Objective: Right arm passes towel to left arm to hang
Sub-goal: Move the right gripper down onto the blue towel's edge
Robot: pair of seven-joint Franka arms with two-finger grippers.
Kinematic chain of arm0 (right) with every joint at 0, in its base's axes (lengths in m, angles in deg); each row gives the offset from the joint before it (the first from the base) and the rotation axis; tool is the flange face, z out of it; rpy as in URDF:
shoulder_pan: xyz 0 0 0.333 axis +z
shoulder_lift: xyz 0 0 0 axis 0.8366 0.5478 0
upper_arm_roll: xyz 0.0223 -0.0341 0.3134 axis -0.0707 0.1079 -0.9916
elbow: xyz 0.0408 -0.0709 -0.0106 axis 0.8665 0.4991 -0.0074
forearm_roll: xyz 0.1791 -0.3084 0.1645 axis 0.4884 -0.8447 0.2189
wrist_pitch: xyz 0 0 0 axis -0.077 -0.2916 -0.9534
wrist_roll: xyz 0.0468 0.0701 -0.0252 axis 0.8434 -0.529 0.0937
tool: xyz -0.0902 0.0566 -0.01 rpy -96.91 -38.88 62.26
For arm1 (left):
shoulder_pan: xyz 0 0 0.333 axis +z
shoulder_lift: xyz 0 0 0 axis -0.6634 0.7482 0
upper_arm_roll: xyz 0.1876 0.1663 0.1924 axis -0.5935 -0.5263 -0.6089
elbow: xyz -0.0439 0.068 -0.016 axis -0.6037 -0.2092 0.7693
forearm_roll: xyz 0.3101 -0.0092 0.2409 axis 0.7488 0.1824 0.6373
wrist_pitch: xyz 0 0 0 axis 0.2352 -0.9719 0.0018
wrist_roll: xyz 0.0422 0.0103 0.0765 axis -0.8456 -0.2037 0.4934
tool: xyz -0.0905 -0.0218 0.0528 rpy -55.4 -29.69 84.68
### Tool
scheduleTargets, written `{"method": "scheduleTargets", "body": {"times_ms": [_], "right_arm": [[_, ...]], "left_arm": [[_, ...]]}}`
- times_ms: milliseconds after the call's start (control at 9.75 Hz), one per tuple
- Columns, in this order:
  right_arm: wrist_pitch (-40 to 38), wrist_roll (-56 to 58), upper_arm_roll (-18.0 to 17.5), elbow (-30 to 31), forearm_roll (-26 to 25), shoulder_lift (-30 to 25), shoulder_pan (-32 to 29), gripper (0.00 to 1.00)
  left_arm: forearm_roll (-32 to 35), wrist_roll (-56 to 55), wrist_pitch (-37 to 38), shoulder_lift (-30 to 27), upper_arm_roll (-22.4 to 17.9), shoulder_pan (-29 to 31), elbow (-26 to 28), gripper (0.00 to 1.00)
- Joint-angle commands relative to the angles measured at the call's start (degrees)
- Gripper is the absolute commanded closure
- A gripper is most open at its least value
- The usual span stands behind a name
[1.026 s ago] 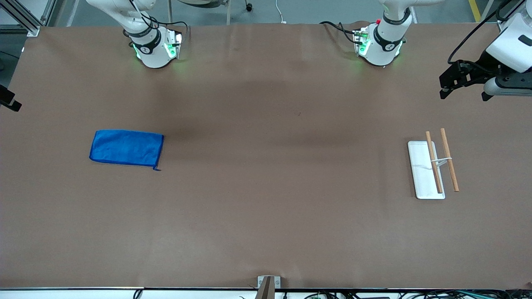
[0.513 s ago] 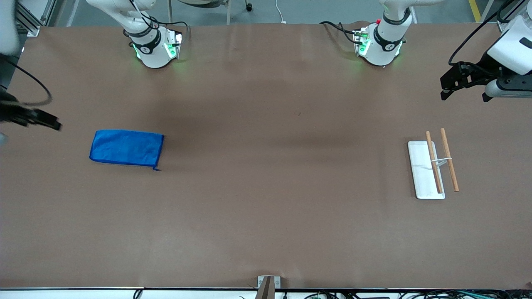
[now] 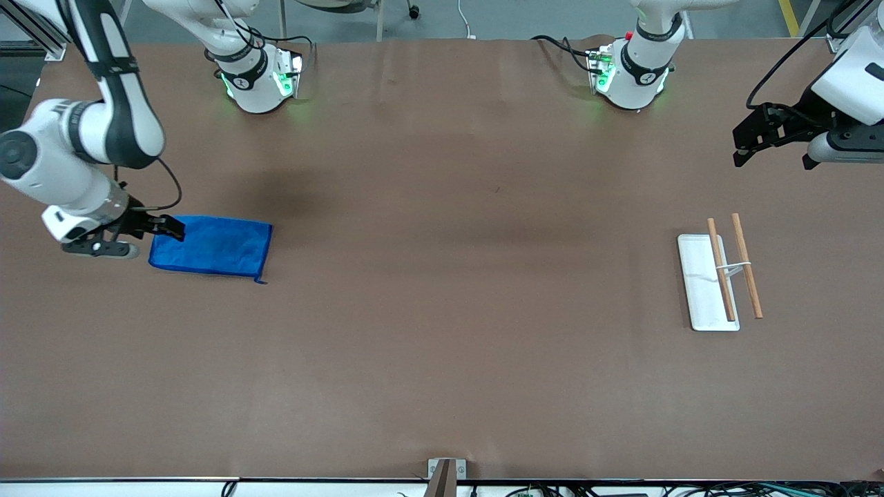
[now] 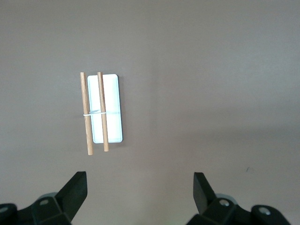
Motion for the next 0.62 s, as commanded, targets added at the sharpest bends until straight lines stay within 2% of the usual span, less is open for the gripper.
{"method": "scheduleTargets", "body": {"times_ms": [0,513], "right_arm": [[10.91,2.55,-0.20,4.93,-0.47,3.82,-1.79,0.03],[17.72,5.20,-0.20,6.25,-0.47,10.43,-2.07,0.12]], "left_arm": [[-0.92,1.00,0.64,0.85,0.06,0.43,0.77,0.00],[-1.18,1.00,0.64,0.94,0.06,0.34,0.77,0.00]]}}
